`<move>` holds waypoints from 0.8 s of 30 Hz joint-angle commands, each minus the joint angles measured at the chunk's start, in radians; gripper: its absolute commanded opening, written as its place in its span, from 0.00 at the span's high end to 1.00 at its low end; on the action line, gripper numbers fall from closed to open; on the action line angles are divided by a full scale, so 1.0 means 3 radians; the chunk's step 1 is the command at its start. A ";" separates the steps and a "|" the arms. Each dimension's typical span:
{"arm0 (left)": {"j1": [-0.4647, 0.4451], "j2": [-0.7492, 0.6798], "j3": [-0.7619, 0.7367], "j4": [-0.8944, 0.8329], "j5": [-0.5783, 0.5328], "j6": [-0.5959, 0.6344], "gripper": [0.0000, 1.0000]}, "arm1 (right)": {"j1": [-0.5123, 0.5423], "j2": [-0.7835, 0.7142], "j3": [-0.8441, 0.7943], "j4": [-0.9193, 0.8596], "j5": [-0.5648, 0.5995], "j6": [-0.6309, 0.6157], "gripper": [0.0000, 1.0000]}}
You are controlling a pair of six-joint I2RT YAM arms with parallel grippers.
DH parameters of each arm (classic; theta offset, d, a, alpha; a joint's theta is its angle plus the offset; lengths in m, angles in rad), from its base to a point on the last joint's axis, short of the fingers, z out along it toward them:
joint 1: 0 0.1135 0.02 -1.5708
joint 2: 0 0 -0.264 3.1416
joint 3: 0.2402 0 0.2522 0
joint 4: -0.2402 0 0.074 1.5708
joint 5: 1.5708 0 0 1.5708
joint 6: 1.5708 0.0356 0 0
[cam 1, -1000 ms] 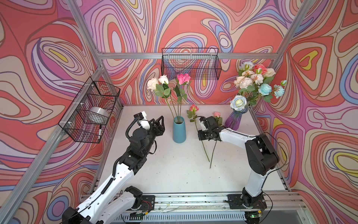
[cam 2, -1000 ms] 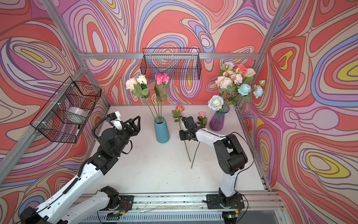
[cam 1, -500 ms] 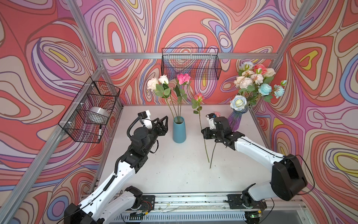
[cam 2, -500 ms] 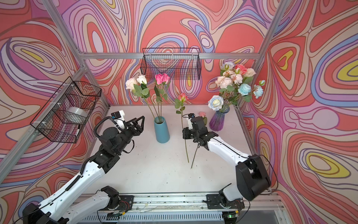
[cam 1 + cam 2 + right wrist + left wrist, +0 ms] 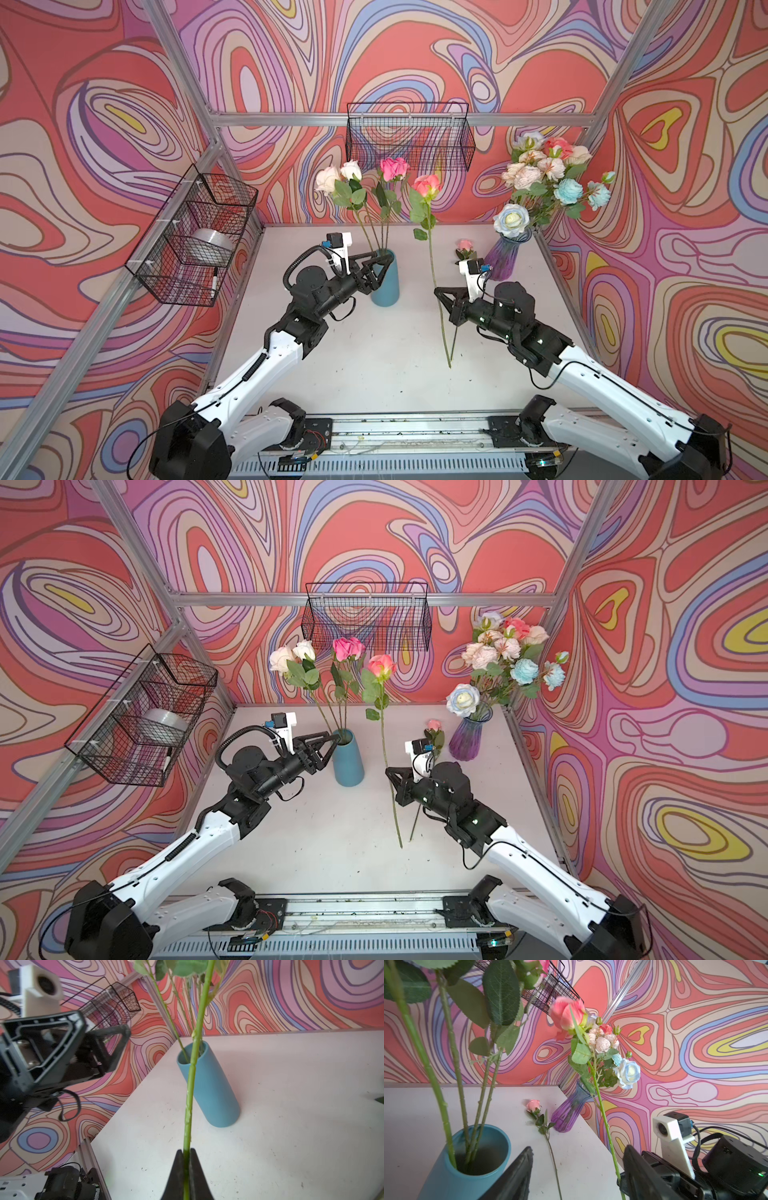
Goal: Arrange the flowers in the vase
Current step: 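Lift the pink rose to the left gripper and close the left gripper on it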
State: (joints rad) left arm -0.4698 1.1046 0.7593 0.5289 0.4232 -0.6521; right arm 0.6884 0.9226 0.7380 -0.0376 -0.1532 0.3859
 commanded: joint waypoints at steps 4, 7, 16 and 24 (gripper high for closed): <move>-0.0023 0.0195 0.0086 0.0478 0.0557 -0.0245 0.29 | 0.0431 -0.0122 -0.0058 0.0194 0.0317 -0.0242 1.00; -0.0048 0.0294 0.0116 0.0617 0.0741 -0.0352 0.29 | 0.0581 -0.0122 -0.0051 0.0239 0.0387 -0.0292 1.00; -0.0084 0.0319 0.0096 0.0850 0.0913 -0.0455 0.37 | 0.0752 0.0085 0.0011 0.0379 0.0411 -0.0376 1.00; -0.0081 0.0358 0.0090 0.0948 0.0957 -0.0536 0.59 | 0.0798 0.0283 0.0095 0.0467 0.0325 -0.0416 1.00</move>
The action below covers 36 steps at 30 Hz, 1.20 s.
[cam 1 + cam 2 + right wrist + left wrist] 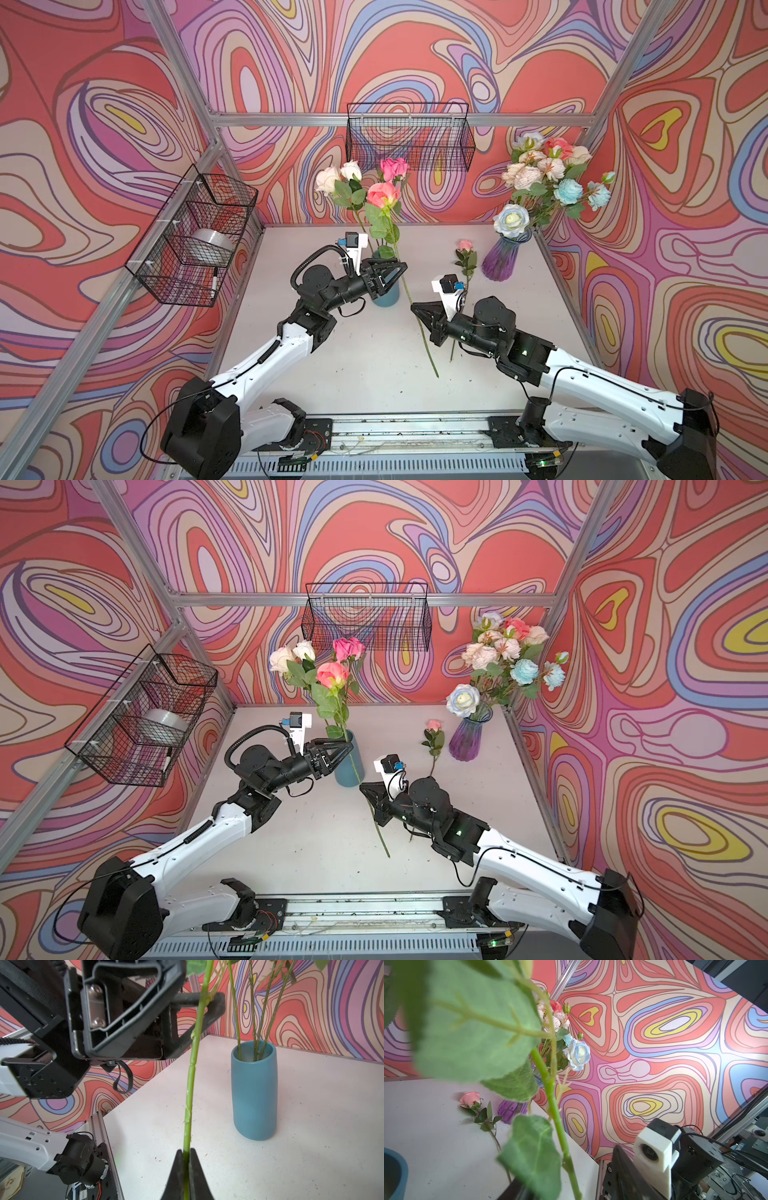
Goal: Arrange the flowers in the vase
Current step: 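Lift the pink rose to the left gripper and close the left gripper on it, then raise the pink rose with the left gripper while the right gripper opens and withdraws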
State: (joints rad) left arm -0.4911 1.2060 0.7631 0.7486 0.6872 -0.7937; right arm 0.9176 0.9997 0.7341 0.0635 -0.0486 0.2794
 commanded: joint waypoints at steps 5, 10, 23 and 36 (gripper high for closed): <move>-0.0013 0.0006 0.0079 0.0174 0.0035 -0.0036 0.81 | 0.0080 0.0075 0.0112 0.0150 -0.0011 -0.0083 1.00; -0.0011 0.0012 0.0068 0.0139 -0.0004 -0.0006 0.87 | 0.0088 0.0077 0.0095 0.0172 0.0023 -0.0088 1.00; -0.0006 -0.0238 0.0135 -0.0335 -0.0202 0.0404 1.00 | 0.0091 0.0124 0.0025 0.0019 0.0363 -0.0007 0.70; -0.0013 -0.0320 0.1604 -0.1901 -0.1517 0.2088 1.00 | 0.0090 -0.0185 -0.0377 -0.0445 0.2372 0.0265 0.67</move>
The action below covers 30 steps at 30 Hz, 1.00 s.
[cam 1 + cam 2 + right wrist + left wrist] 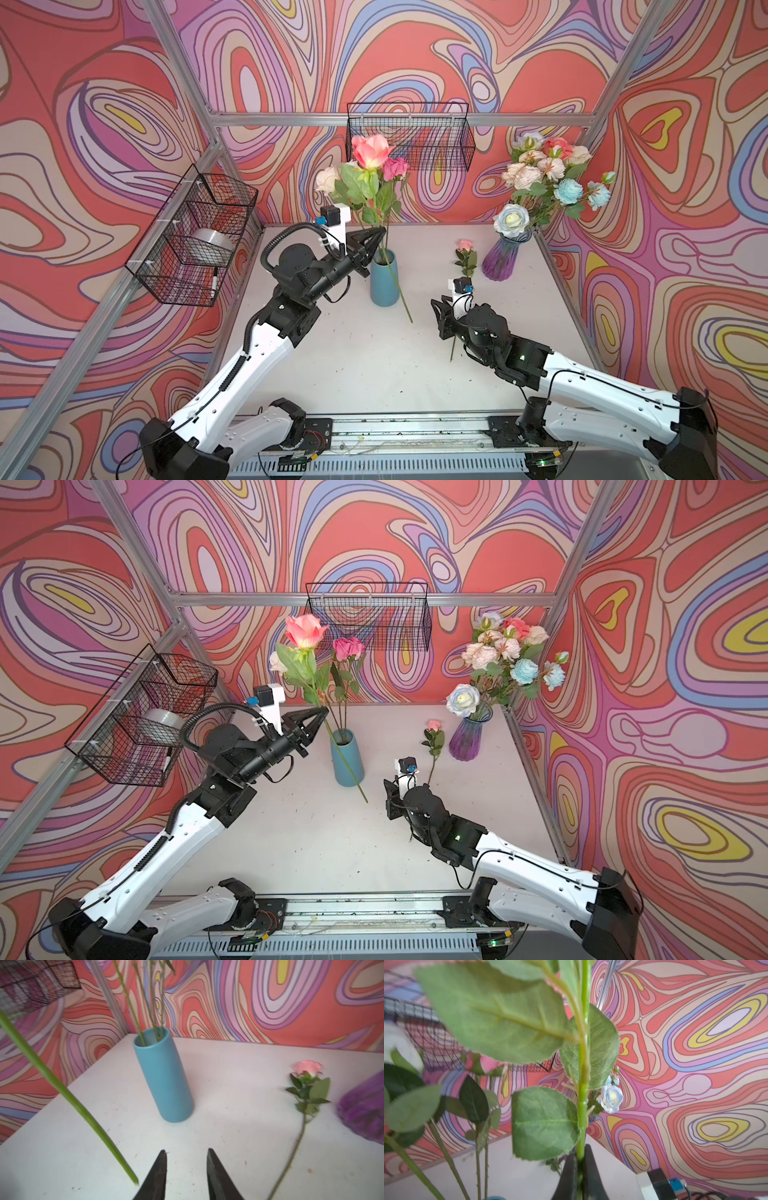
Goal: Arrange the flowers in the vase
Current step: 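Raise the pink rose with the left gripper while the right gripper opens and withdraws, then lower the pink rose stem into the teal cylinder with the left gripper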
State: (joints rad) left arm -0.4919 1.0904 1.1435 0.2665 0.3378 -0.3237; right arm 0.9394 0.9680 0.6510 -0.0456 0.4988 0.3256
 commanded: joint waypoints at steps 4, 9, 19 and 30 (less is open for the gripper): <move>-0.0007 0.0359 0.0980 -0.0518 -0.0464 0.0901 1.00 | 0.0014 -0.0115 -0.0155 -0.0066 0.0719 0.0115 0.67; -0.0053 0.0564 0.1282 -0.0435 -0.0481 0.1094 1.00 | 0.0013 -0.0163 -0.0139 -0.0189 0.0723 0.0168 0.67; -0.0089 0.0815 0.1311 -0.0346 -0.0649 0.1270 1.00 | 0.0011 -0.0356 -0.0252 -0.0210 0.0749 0.0225 0.67; -0.0093 0.0915 0.1107 -0.0331 -0.0830 0.1359 1.00 | 0.0013 -0.0363 -0.0319 -0.0222 0.0687 0.0315 0.67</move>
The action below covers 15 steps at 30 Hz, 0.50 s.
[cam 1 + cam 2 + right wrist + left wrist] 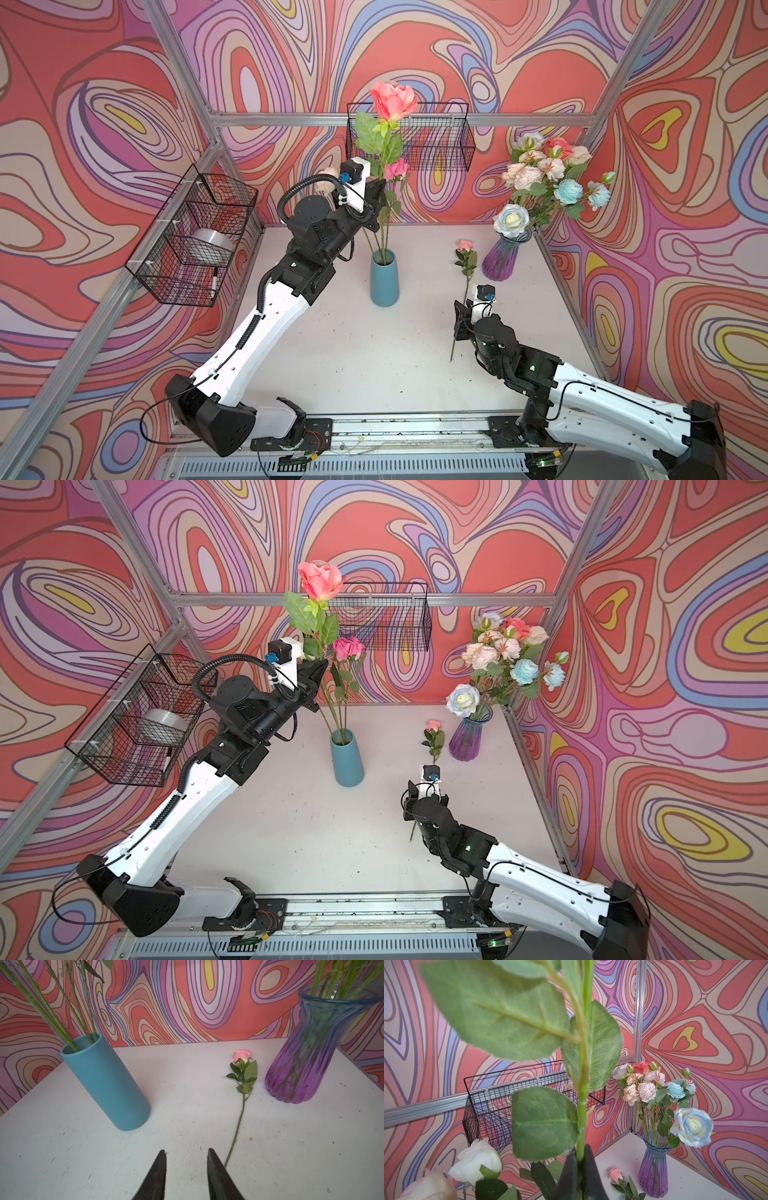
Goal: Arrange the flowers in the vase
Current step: 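Lower the pink rose stem into the teal cylinder with the left gripper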
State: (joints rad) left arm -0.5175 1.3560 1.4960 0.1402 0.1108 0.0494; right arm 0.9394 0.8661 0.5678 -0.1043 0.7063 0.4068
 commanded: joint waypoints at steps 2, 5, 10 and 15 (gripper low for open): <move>-0.0009 0.0048 -0.0145 0.0059 -0.0051 0.0133 1.00 | 0.0013 -0.0001 -0.0047 -0.0008 -0.0012 0.0053 0.67; -0.0013 0.0071 -0.0267 -0.0023 0.0077 0.0200 1.00 | 0.0010 0.0050 -0.0042 0.0000 -0.0030 0.0068 0.67; -0.0013 0.0087 -0.0499 -0.0096 0.0199 0.0287 0.97 | 0.0012 0.0124 -0.0021 0.0016 -0.0076 0.0086 0.67; -0.0016 0.0160 -0.0739 0.0054 0.0140 0.0288 0.95 | 0.0011 0.0211 0.0017 0.0032 -0.0110 0.0086 0.67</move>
State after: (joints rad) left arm -0.5175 1.3884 1.2961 0.1249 0.1455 0.1059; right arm 0.9394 0.9169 0.5671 -0.1028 0.6853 0.4217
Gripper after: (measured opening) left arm 0.060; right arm 0.335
